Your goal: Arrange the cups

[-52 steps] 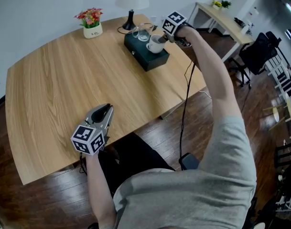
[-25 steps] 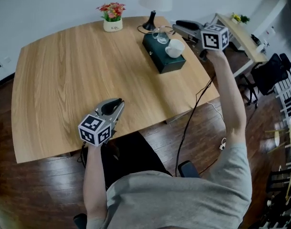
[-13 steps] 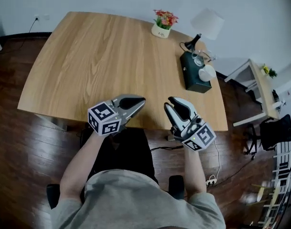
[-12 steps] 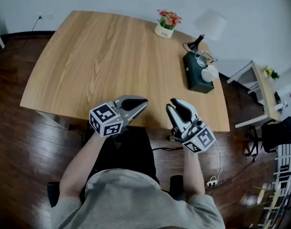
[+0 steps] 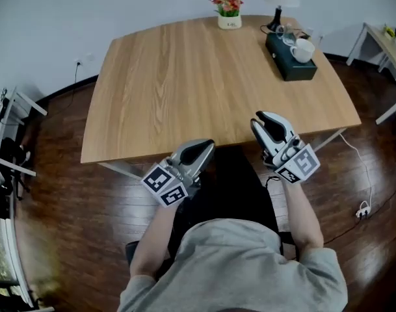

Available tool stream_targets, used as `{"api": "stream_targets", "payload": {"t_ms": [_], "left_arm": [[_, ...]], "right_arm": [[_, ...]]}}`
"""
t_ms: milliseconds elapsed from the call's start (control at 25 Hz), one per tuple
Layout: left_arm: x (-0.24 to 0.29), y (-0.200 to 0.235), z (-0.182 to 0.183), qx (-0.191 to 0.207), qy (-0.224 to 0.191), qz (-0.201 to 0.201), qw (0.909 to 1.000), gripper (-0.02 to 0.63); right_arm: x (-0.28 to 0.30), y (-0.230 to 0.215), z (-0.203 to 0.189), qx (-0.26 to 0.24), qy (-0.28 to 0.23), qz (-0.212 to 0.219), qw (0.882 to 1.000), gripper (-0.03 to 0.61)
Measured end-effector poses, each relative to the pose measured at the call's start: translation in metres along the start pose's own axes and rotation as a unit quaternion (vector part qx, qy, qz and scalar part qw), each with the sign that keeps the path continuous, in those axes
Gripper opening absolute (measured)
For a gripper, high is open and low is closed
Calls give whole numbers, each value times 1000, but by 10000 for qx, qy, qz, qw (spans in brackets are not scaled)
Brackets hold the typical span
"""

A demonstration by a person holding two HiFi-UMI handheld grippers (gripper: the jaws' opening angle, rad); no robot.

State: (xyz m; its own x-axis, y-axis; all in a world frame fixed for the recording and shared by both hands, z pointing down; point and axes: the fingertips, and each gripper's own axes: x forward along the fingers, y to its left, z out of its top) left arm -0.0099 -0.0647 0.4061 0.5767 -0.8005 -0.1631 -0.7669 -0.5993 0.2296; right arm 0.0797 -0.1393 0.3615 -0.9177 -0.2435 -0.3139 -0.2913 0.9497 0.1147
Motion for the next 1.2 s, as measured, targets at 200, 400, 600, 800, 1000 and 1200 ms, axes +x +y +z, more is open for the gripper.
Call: {"api": "stream_targets", "payload": {"t_ms": [200, 400, 600, 800, 1000, 1200], "left_arm": [[-17, -8, -30, -140, 81, 163, 9997, 5], [-24, -13, -48, -31, 419, 227, 9989, 5], [-28, -15, -38, 16, 344, 184, 9992, 3], [-37, -17, -22, 86, 318, 131, 9994, 3], [-41, -14, -11, -3, 150, 221, 9996, 2], [-43, -10, -7, -134, 11, 99, 9999, 0]], "right_arm": [[7, 10, -23, 44, 168, 237, 9996, 86], [10, 21, -26, 281, 99, 295, 9991, 86], [15, 38, -30, 272, 165, 444, 9985, 86], [26, 44, -36, 484, 173, 461, 9976, 86], [41, 48, -38, 781, 161, 636, 9948, 86], [57, 59, -35, 838, 102, 794, 9933, 87]]}}
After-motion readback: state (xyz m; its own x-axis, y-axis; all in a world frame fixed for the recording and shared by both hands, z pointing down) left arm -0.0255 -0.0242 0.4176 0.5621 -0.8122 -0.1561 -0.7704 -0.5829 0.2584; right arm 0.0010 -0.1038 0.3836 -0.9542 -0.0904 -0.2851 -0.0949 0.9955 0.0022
